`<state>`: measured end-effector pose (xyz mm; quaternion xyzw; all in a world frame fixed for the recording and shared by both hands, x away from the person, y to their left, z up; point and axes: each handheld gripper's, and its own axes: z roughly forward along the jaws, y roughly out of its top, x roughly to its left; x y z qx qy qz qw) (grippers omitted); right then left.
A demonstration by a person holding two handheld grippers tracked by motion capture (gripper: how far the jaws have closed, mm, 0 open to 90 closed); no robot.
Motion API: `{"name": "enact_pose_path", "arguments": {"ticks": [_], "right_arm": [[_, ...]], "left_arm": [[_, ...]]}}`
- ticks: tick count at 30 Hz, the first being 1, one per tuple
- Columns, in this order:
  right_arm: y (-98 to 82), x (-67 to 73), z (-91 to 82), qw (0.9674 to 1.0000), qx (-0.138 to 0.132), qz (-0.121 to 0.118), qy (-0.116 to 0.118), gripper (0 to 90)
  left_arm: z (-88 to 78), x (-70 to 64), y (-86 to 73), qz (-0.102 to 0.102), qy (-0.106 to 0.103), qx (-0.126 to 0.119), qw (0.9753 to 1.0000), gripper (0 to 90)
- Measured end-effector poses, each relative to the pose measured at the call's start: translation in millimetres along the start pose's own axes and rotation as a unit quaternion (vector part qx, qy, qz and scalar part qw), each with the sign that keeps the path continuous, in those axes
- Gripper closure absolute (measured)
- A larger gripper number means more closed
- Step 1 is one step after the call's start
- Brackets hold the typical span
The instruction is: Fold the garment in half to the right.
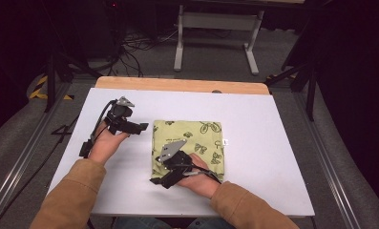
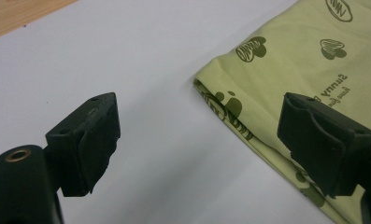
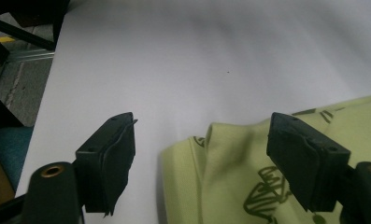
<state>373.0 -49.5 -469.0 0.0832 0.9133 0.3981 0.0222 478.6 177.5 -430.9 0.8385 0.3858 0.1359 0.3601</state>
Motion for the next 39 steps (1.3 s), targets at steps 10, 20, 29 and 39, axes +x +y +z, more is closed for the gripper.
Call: {"name": "enact_pose_path", "arguments": {"ticks": [10,20,29,39], "right_arm": [[-1.0,2.6,15.4,0.9995,0.021,-0.008,0.022,26.4],[-3.6,6.3,20.7,0.9980,0.048,-0.042,0.001,40.2],[-7.2,3.3,17.3,0.9977,0.038,-0.044,-0.034,75.7],[-9.8,2.3,16.6,0.9987,0.027,-0.023,-0.037,79.0]], "left_arm": [[1.4,0.5,-1.4,-0.004,-0.004,0.001,1.0000,14.0],[4.7,2.0,-4.6,-0.010,-0.010,0.006,0.9999,13.9],[7.0,1.6,-4.0,-0.011,-0.014,0.004,0.9998,16.3],[12.1,4.4,-2.0,-0.033,-0.027,-0.007,0.9991,20.3]]}}
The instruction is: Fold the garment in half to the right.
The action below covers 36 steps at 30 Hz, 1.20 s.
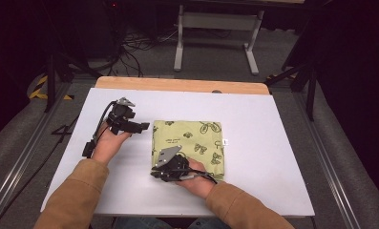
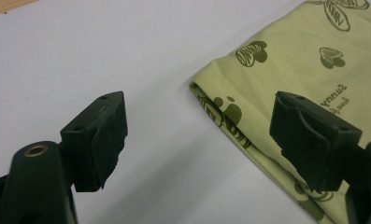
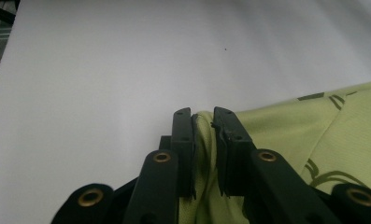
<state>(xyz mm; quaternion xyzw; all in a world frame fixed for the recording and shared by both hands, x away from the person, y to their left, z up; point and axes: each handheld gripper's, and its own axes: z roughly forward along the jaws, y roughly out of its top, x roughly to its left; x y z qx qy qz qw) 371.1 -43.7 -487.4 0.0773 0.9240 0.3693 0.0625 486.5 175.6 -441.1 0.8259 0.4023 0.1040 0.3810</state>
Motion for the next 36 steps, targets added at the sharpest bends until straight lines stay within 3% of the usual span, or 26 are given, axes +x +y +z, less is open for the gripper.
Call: {"name": "enact_pose_path", "arguments": {"ticks": [2,3,8,10,13,21,23,26,32,36], "right_arm": [[-0.5,0.4,-0.1,1.0000,-0.002,0.003,0.000,79.0],[-1.0,-0.5,-0.5,1.0000,0.001,-0.007,0.000,78.9],[-2.2,1.7,-0.1,1.0000,-0.008,0.003,-0.003,78.8],[-3.0,0.7,-0.6,0.9999,-0.006,-0.010,-0.003,78.9],[-2.9,3.2,-0.1,0.9999,-0.009,-0.003,-0.009,78.9],[-3.0,5.5,0.0,0.9998,-0.009,-0.008,-0.016,78.8],[-3.1,5.9,0.0,0.9998,-0.009,-0.009,-0.017,78.8],[-3.0,6.6,0.1,0.9997,-0.008,-0.011,-0.019,78.8],[-2.7,7.6,0.1,0.9997,-0.007,-0.012,-0.022,78.8],[-2.8,7.9,0.2,0.9996,-0.007,-0.012,-0.024,78.8]], "left_arm": [[3.2,-0.1,0.8,-0.006,-0.003,-0.001,1.0000,20.6],[5.4,0.0,1.3,-0.004,-0.001,0.000,1.0000,21.2],[18.9,-1.1,3.0,-0.005,0.006,0.015,0.9999,25.3],[24.8,-1.6,4.1,-0.006,0.005,0.022,0.9997,26.7],[34.7,-5.0,6.5,-0.005,0.009,0.030,0.9995,28.3],[59.1,-14.3,8.5,-0.001,0.046,0.053,0.9976,33.9],[63.7,-12.0,6.4,-0.004,0.042,0.063,0.9971,35.8],[66.2,-11.8,4.7,0.013,0.030,0.066,0.9973,43.3],[67.8,-19.3,5.2,0.006,0.028,0.063,0.9976,61.1],[68.4,-24.0,4.0,0.013,0.008,0.059,0.9981,84.1]]}}
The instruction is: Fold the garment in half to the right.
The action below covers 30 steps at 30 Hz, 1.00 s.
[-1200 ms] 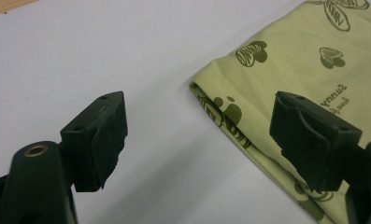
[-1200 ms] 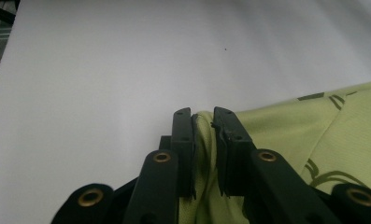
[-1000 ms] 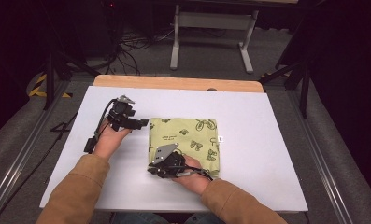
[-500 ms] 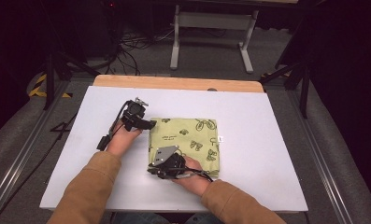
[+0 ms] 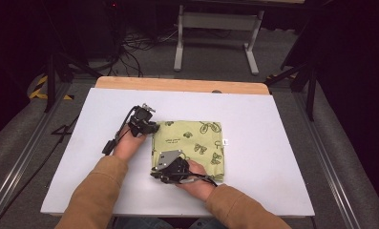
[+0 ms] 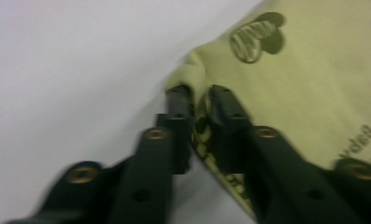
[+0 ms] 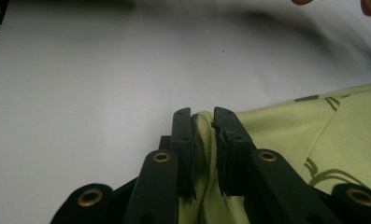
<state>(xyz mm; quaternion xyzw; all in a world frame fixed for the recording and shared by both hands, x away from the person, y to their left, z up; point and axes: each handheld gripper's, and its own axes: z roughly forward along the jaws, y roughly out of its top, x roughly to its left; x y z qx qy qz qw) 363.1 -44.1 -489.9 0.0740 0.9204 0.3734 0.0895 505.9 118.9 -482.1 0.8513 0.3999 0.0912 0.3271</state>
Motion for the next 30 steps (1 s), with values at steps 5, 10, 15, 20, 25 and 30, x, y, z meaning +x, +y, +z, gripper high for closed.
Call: {"name": "enact_pose_path", "arguments": {"ticks": [5,10,15,20,25,30], "right_arm": [[0.0,0.3,0.0,1.0000,0.000,0.000,-0.001,78.8],[0.0,-0.1,0.0,1.0000,0.000,0.001,0.000,78.8],[0.5,-0.2,-0.1,1.0000,0.001,0.001,0.000,78.8],[2.7,2.1,-1.1,0.9999,0.005,-0.004,-0.008,79.0],[6.6,3.9,-10.1,0.9998,-0.007,-0.009,-0.017,79.2],[8.7,4.1,-18.4,0.9995,-0.023,-0.006,-0.022,79.2]], "left_arm": [[0.0,1.2,-0.2,-0.013,-0.005,-0.001,0.9999,85.3],[-0.3,-2.1,1.5,-0.009,0.008,0.005,0.9999,85.6],[-0.8,-5.3,3.0,-0.009,0.019,0.009,0.9997,85.7],[-3.2,-4.2,3.6,-0.015,0.019,0.007,0.9997,85.7],[-11.9,-0.3,5.0,-0.025,0.005,-0.010,0.9996,85.7],[-20.7,-0.2,6.7,-0.024,-0.001,-0.028,0.9993,85.6]]}}
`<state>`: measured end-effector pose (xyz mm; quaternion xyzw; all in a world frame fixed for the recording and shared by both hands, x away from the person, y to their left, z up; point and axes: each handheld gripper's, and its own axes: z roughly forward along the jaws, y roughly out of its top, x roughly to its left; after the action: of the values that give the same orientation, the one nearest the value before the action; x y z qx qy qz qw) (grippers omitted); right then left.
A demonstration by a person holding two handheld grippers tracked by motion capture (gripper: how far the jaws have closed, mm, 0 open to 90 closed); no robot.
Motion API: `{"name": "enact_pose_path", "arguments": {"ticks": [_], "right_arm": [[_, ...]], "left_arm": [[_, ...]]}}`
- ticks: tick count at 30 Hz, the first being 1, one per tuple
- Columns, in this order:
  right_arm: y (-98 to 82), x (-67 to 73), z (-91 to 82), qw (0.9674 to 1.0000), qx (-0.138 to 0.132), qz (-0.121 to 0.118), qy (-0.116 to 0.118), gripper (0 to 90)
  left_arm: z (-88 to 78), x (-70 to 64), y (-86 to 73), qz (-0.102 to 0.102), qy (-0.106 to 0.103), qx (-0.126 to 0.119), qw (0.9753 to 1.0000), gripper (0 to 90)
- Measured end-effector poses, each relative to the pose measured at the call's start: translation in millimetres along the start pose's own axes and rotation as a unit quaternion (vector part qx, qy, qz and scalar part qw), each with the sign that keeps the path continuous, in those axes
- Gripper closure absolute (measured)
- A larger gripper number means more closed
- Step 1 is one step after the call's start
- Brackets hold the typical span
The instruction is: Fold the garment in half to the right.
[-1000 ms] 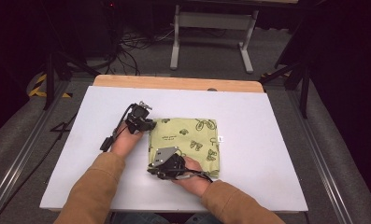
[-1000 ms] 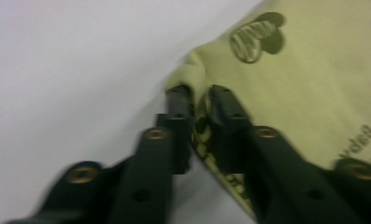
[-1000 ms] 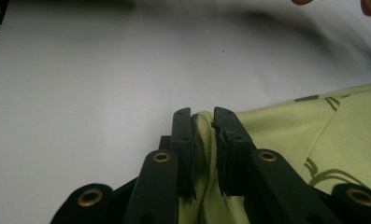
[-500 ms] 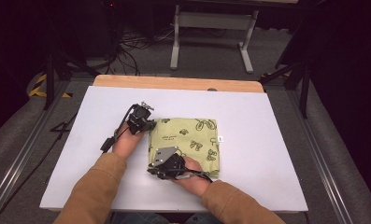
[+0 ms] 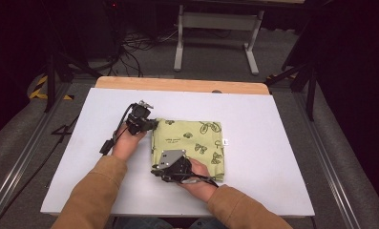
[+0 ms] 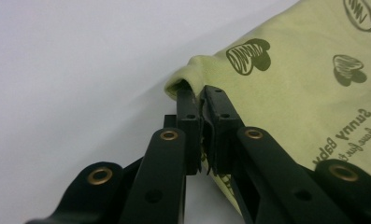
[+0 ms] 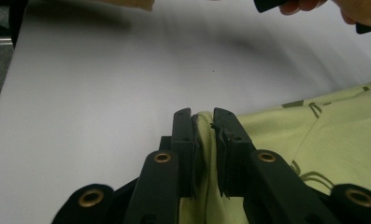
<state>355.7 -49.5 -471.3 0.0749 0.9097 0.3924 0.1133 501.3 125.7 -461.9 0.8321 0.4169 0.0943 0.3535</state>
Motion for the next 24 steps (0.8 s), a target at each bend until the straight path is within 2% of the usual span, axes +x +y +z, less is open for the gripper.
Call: {"name": "enact_pose_path", "arguments": {"ticks": [4,7,11,15,19,24], "right_arm": [[2.6,0.6,-9.5,0.9998,-0.017,0.003,-0.008,79.3],[2.9,-1.1,-14.9,0.9996,-0.026,0.012,-0.006,79.3],[3.3,-2.4,-21.3,0.9992,-0.036,0.016,-0.006,79.3],[2.4,-3.8,-29.0,0.9986,-0.048,0.021,-0.010,79.3],[-0.6,-4.7,-39.8,0.9976,-0.060,0.029,-0.017,79.3],[-4.1,-6.4,-53.2,0.9961,-0.075,0.040,-0.024,79.3]], "left_arm": [[-8.2,-0.4,2.3,-0.012,-0.014,-0.023,0.9996,85.5],[-13.2,-2.9,6.6,-0.011,-0.013,-0.025,0.9995,85.4],[-20.4,-9.8,15.5,0.001,-0.012,-0.035,0.9993,85.3],[-22.0,-15.6,21.6,0.008,-0.011,-0.030,0.9995,85.3],[-23.2,-17.8,27.9,-0.013,-0.021,-0.032,0.9992,85.2],[-25.2,-23.3,34.4,-0.017,-0.029,-0.041,0.9986,85.2]]}}
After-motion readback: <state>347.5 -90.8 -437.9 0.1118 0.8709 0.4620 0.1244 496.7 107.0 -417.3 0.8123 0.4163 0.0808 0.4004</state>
